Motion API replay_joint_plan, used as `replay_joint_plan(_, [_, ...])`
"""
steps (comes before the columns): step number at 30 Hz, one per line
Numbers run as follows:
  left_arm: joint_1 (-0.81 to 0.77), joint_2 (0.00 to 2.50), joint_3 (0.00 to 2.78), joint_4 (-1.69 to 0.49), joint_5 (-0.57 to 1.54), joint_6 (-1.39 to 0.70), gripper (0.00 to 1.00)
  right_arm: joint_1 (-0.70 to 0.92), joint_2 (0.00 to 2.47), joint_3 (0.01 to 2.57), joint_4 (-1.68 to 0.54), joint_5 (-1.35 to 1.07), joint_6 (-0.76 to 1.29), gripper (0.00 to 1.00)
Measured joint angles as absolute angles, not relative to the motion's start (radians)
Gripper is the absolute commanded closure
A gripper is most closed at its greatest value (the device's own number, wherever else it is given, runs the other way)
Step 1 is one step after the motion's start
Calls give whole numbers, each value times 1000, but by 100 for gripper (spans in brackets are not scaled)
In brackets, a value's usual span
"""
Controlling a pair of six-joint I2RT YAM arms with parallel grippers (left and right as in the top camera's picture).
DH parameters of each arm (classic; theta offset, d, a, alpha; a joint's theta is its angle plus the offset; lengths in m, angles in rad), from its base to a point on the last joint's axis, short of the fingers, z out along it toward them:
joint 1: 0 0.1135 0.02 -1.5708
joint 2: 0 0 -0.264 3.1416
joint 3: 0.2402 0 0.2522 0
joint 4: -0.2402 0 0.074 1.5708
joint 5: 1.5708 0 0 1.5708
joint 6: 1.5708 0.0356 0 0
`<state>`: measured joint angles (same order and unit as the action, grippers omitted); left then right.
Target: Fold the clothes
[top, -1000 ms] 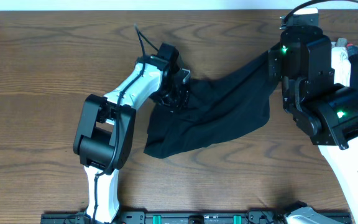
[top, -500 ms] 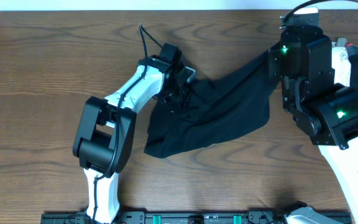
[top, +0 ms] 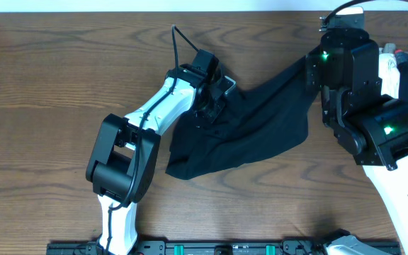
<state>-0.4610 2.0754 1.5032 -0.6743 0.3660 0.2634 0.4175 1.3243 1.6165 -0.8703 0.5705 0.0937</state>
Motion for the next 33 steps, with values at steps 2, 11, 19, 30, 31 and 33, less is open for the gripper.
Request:
replay_joint_plan(2, [-461,2074,1504,-690,358,266,94,418,1324,1617,-870,570,94,97])
replay_joint_plan(11, [-461,1859,1610,-904,148,262,94,418,1324,1617,-870,574,91,97])
replay_joint_plan(19, [-461,1536,1787,-1070,1,260,94,399,1299,1617,-893,575,136,98])
replay_joint_plan(30, [-461,1349,2058,-1227,-176,189,94,316,1150,1619,-976,577,205,99])
replay_joint_plan(31, [-461,1336,2101,-1248,-181,179,94,314,1137,1620,-987,576,212,99])
replay_joint_plan(33, [-461,1317,2190,-1300,-188,158,94,313,1110,1623,-1017,571,229,99])
